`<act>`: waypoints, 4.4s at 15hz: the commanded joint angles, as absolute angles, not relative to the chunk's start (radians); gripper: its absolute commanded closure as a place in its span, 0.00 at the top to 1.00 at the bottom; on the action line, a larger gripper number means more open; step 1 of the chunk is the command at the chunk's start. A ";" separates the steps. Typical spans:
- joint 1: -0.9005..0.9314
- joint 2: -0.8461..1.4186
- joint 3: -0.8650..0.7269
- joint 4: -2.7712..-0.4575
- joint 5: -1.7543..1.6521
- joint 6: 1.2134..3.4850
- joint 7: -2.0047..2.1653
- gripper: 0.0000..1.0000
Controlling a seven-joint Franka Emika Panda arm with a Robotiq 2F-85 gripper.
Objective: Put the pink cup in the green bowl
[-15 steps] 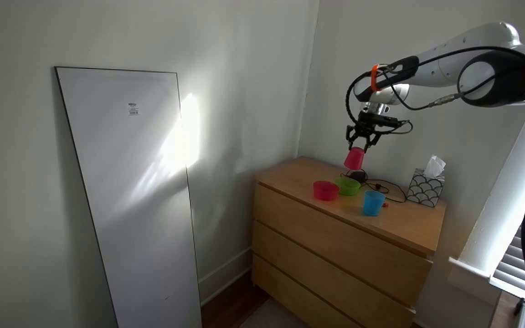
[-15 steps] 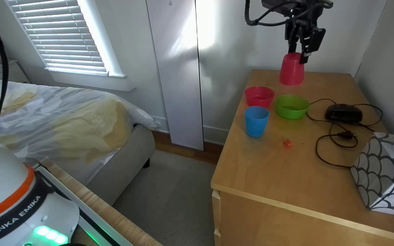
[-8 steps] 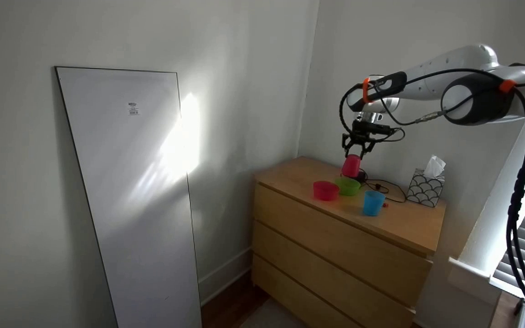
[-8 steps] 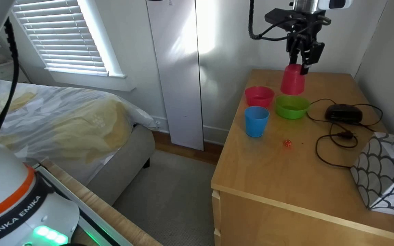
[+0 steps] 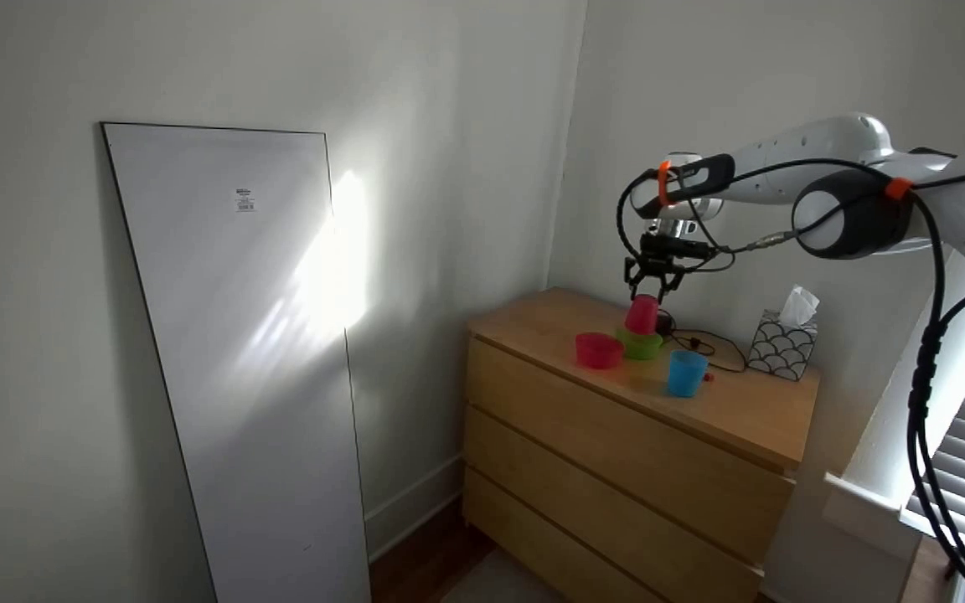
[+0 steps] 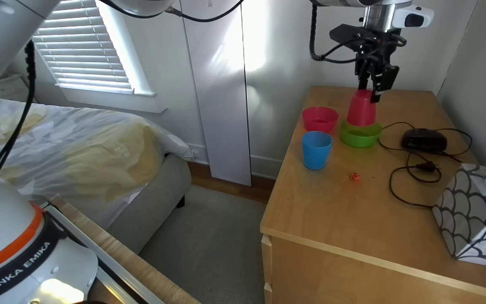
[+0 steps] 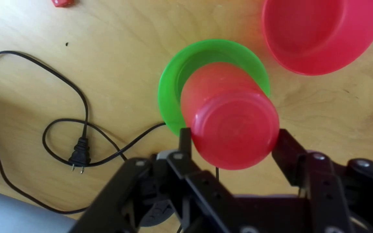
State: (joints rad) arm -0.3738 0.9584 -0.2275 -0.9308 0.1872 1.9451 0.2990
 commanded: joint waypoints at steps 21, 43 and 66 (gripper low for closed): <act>-0.388 1.110 -0.228 -0.763 0.180 1.887 0.345 0.39; -0.295 0.843 -0.253 -1.100 0.087 1.996 0.159 1.00; -0.183 0.232 -0.306 -2.122 -0.243 2.733 0.018 1.00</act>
